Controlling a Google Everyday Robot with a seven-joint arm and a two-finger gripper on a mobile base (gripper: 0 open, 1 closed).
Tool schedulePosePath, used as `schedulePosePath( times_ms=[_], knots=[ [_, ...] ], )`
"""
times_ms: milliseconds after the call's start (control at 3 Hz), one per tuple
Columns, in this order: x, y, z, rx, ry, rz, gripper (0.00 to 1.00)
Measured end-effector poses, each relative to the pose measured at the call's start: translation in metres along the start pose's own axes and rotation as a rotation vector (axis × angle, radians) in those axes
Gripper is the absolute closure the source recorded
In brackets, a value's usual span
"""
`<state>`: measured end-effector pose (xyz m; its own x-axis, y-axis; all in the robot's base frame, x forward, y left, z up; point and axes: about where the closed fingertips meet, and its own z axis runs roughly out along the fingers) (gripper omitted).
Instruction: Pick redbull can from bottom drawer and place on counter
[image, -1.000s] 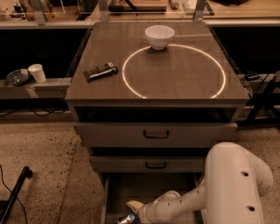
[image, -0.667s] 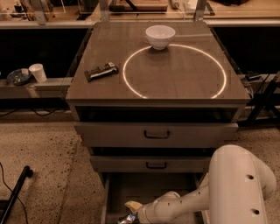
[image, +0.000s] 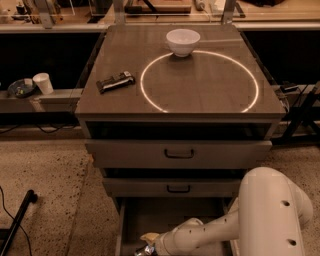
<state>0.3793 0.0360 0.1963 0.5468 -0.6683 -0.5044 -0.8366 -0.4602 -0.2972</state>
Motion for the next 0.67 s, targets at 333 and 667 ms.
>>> schedulePosePath(
  times_ms=[333,667],
  knots=[
    [0.006,-0.010,0.001,-0.013,0.001,0.007,0.26],
    [0.020,-0.017,-0.003,-0.014,0.009,0.020,0.24]
  ],
)
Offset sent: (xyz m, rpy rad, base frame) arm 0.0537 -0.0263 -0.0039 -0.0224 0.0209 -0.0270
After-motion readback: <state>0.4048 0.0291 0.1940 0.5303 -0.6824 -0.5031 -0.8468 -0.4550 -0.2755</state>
